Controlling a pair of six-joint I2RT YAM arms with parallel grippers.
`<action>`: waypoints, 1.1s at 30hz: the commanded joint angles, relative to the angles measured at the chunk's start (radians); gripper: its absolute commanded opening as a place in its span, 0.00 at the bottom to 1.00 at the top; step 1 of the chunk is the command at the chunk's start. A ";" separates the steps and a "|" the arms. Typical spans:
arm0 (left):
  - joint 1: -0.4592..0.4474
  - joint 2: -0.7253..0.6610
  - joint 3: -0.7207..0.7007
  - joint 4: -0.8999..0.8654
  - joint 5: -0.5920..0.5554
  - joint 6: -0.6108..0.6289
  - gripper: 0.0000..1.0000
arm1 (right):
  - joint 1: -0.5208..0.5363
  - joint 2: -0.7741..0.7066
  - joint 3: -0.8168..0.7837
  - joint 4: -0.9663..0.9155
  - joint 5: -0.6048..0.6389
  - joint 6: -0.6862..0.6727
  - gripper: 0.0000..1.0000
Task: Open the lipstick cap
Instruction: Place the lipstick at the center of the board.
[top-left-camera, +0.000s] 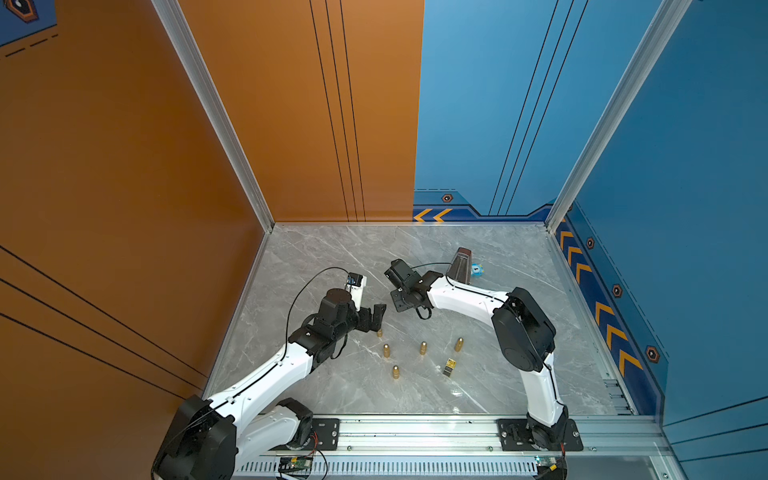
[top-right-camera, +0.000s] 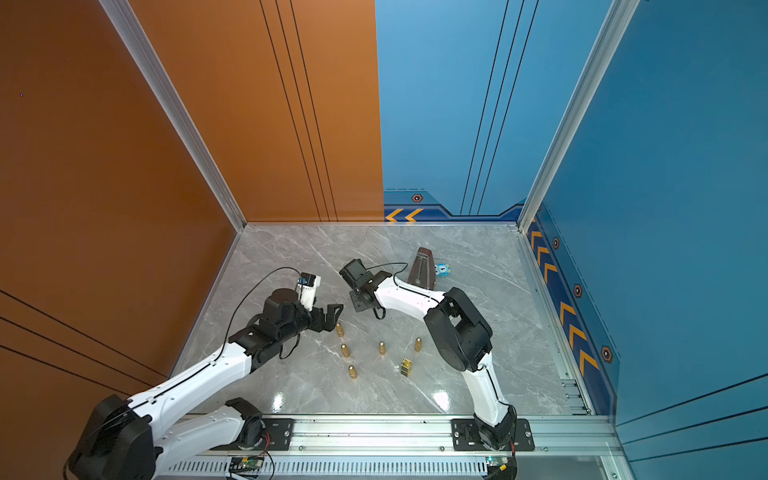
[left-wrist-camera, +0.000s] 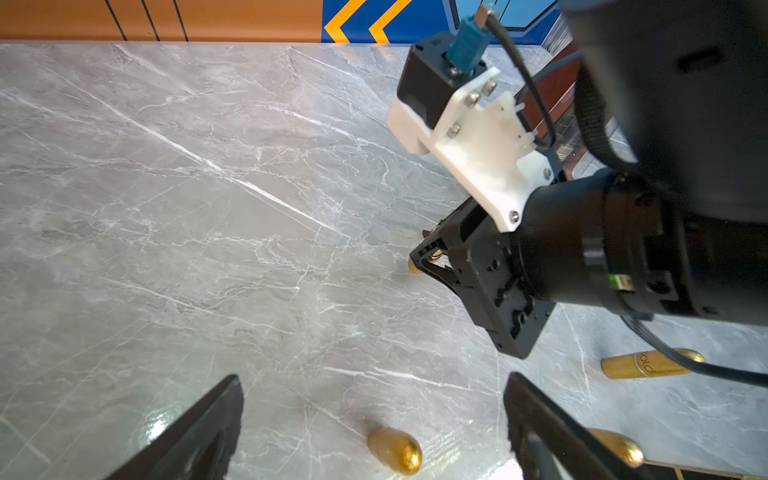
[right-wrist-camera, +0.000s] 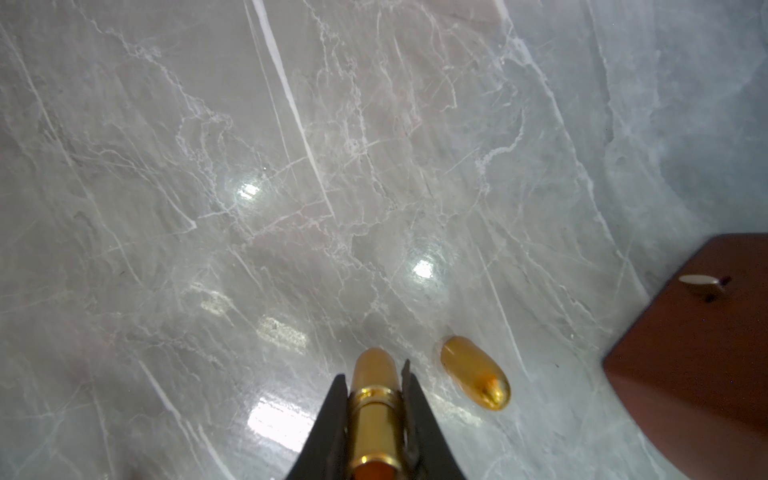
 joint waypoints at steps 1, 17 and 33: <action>0.007 -0.001 -0.008 -0.021 -0.019 -0.006 0.99 | -0.008 0.028 0.022 0.015 0.026 -0.008 0.18; 0.008 0.007 -0.002 -0.016 -0.010 -0.013 0.99 | -0.013 0.062 0.021 0.037 0.037 -0.017 0.19; 0.005 0.003 0.001 -0.016 -0.006 -0.007 0.99 | -0.016 0.071 0.025 0.038 0.009 -0.012 0.26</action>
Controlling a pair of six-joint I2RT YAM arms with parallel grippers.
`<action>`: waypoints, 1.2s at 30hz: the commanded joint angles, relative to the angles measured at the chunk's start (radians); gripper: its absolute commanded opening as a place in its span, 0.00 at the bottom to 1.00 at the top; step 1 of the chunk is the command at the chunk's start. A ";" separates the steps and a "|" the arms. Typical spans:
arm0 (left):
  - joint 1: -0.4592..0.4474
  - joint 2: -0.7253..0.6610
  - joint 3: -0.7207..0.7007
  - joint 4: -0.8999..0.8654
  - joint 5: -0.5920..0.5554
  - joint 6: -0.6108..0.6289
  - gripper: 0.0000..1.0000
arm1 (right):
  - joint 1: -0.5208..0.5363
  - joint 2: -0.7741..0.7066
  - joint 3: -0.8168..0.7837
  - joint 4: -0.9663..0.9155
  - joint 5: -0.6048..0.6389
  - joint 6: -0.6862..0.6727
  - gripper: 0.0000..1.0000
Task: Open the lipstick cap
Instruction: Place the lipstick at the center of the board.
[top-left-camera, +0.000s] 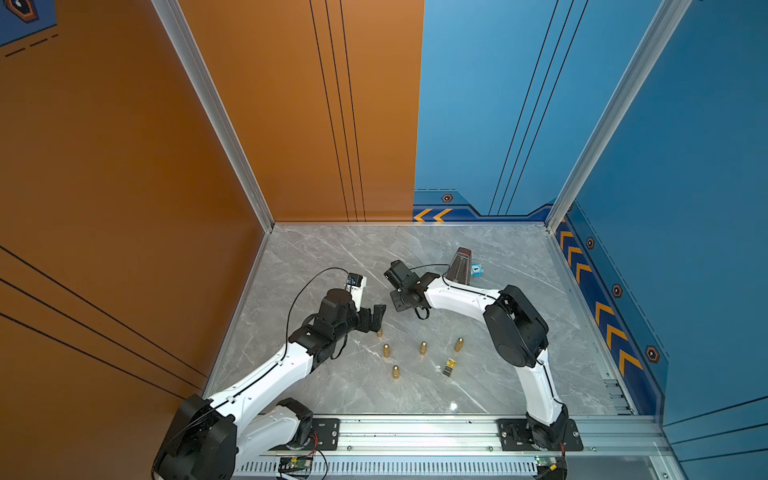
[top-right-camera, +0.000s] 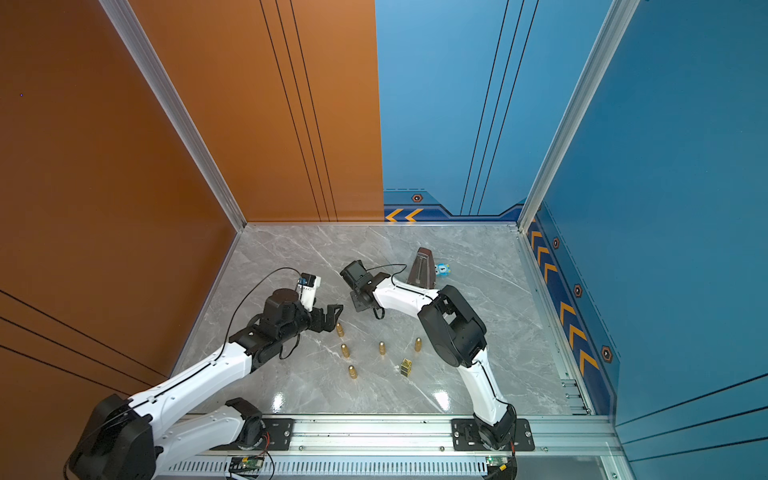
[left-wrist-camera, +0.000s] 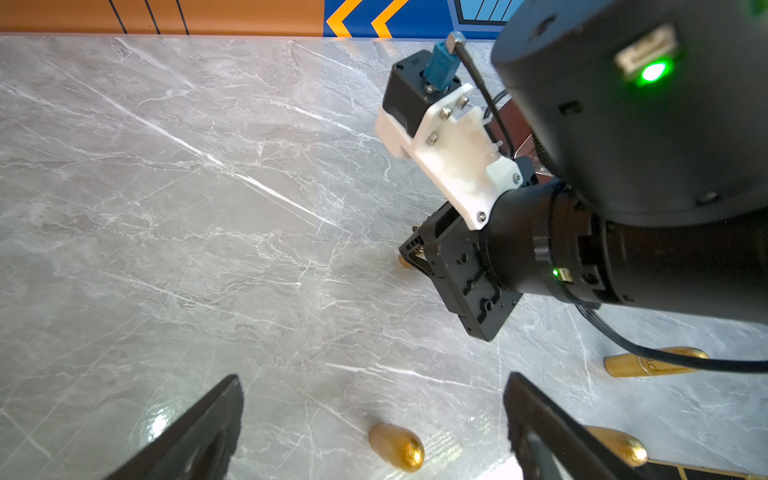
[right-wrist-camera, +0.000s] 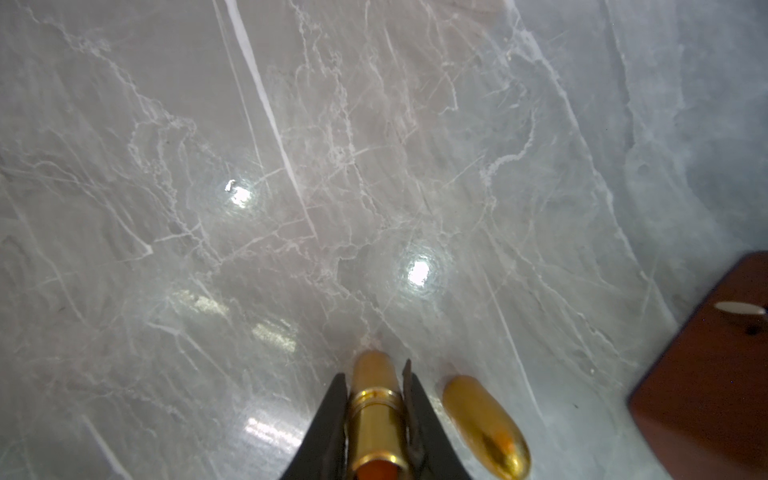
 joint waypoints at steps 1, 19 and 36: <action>0.005 -0.001 0.000 -0.008 -0.002 -0.001 0.99 | -0.004 0.028 0.025 -0.006 -0.001 -0.008 0.27; 0.005 -0.040 -0.004 -0.019 0.001 0.033 0.99 | -0.003 -0.030 0.054 -0.053 -0.015 -0.006 0.44; -0.173 -0.102 0.054 -0.204 -0.107 0.100 0.99 | 0.004 -0.398 -0.072 -0.381 -0.074 0.155 0.63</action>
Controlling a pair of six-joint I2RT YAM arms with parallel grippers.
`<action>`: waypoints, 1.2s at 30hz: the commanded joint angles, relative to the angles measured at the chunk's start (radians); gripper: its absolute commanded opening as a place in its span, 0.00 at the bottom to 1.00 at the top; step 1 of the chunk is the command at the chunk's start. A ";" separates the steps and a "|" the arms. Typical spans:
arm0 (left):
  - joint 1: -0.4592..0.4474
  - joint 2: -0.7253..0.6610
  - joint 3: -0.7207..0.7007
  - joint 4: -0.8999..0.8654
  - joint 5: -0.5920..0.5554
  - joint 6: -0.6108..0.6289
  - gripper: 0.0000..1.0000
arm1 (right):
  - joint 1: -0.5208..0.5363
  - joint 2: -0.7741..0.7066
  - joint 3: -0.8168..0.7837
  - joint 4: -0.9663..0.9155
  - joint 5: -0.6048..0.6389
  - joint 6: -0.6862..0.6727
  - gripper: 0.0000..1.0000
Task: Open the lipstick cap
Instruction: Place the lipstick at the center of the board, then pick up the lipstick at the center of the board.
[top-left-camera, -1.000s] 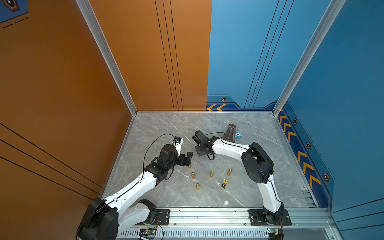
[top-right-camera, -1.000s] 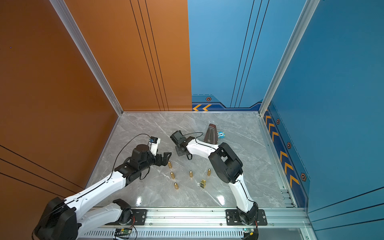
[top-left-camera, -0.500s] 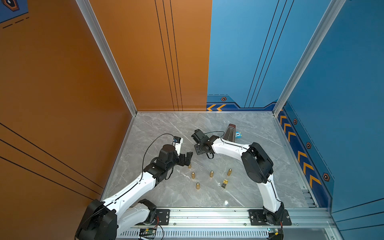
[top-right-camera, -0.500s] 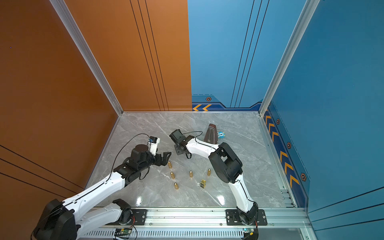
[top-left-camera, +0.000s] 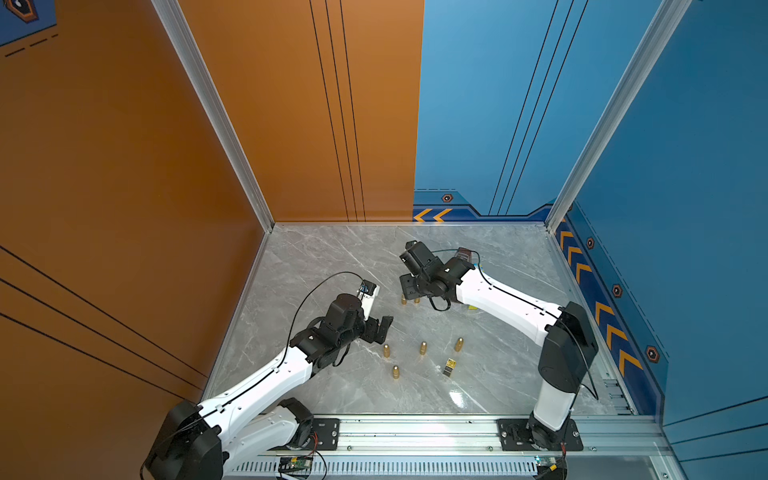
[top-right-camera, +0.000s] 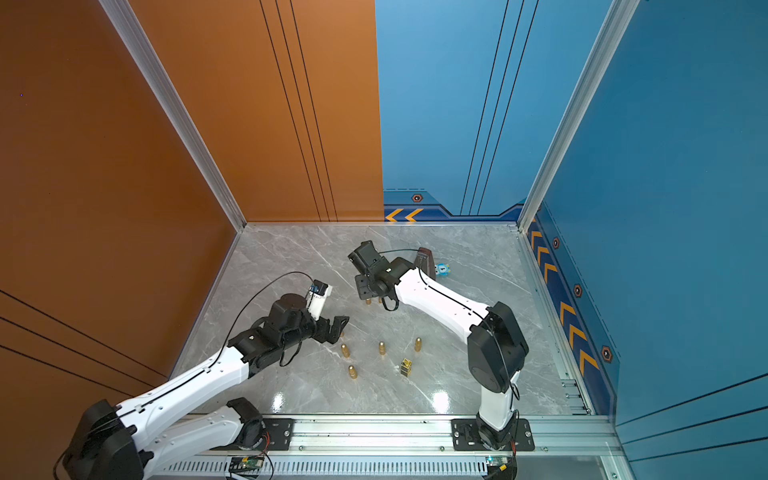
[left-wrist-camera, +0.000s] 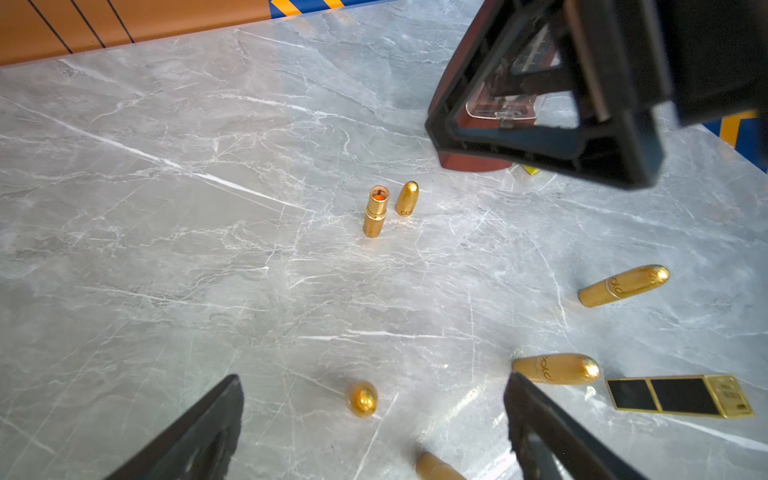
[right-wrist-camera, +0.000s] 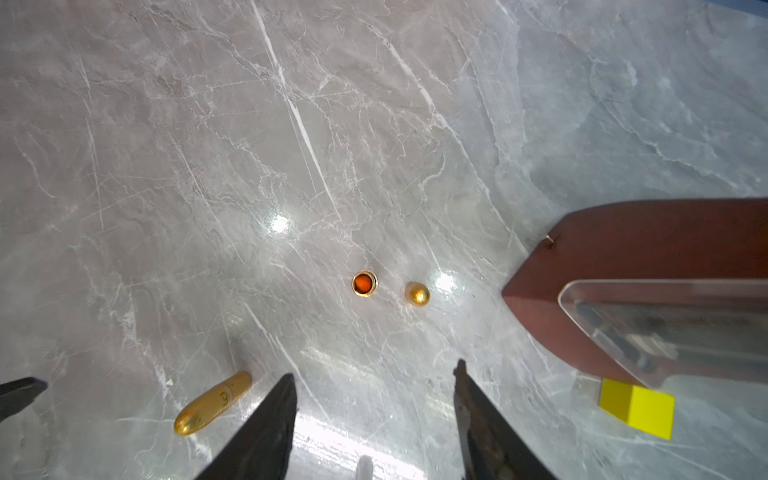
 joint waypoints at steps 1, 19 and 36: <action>-0.035 -0.053 0.005 -0.046 -0.054 0.010 0.99 | 0.008 -0.061 -0.074 -0.150 -0.042 0.073 0.63; -0.178 -0.161 -0.033 -0.204 -0.036 -0.052 0.99 | 0.179 -0.083 -0.291 -0.173 -0.095 0.257 0.67; -0.186 -0.161 -0.041 -0.206 -0.064 -0.043 0.99 | 0.181 -0.006 -0.372 -0.050 -0.062 0.262 0.42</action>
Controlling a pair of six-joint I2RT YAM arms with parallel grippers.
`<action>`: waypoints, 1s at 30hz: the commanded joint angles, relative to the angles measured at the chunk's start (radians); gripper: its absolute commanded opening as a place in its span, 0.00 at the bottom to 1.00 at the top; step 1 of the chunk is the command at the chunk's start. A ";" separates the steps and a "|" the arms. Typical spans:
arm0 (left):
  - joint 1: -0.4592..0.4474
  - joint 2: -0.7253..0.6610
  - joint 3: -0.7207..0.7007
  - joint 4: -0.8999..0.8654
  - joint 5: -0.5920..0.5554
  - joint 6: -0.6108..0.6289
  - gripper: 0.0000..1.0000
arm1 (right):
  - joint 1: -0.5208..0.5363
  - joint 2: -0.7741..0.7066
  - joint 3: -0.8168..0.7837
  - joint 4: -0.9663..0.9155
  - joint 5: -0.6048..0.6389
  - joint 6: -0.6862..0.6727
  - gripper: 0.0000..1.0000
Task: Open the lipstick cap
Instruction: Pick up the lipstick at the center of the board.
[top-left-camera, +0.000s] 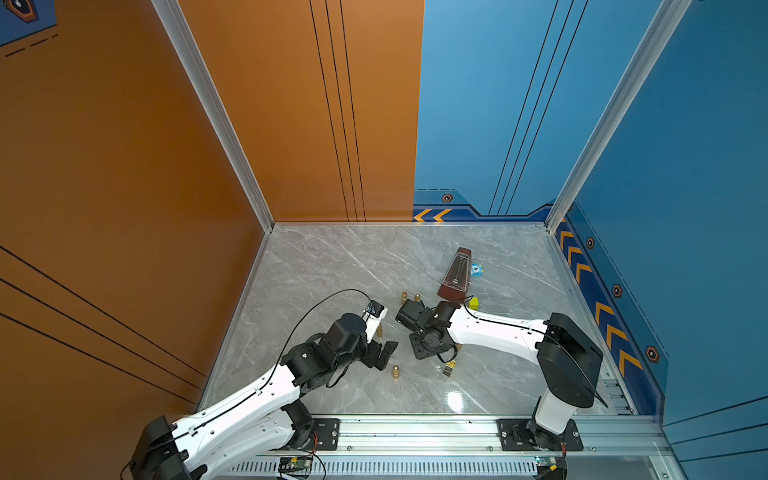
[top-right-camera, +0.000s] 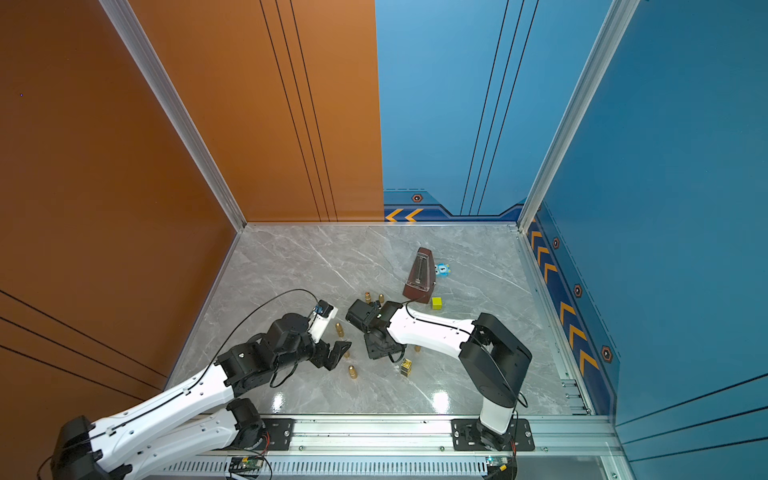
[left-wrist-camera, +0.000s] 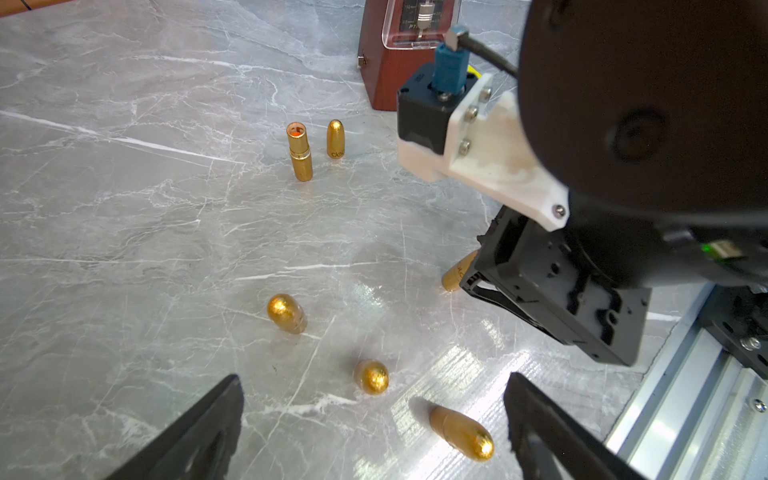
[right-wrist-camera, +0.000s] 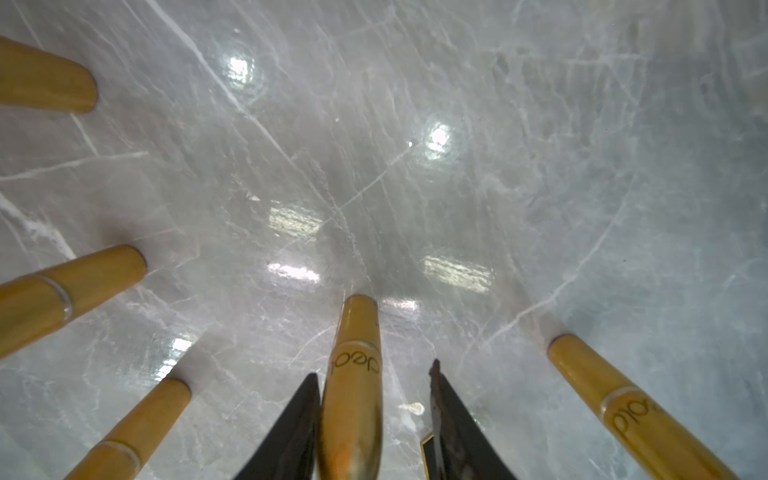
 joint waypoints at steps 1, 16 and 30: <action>-0.012 -0.008 -0.016 -0.019 -0.033 -0.004 0.98 | -0.007 0.019 -0.014 0.034 0.028 0.008 0.41; -0.011 -0.002 -0.011 -0.018 -0.060 -0.001 0.99 | -0.027 0.043 -0.029 0.075 0.021 -0.009 0.23; -0.011 0.045 0.045 -0.012 -0.071 0.062 0.99 | -0.096 -0.119 -0.052 0.066 -0.073 -0.048 0.19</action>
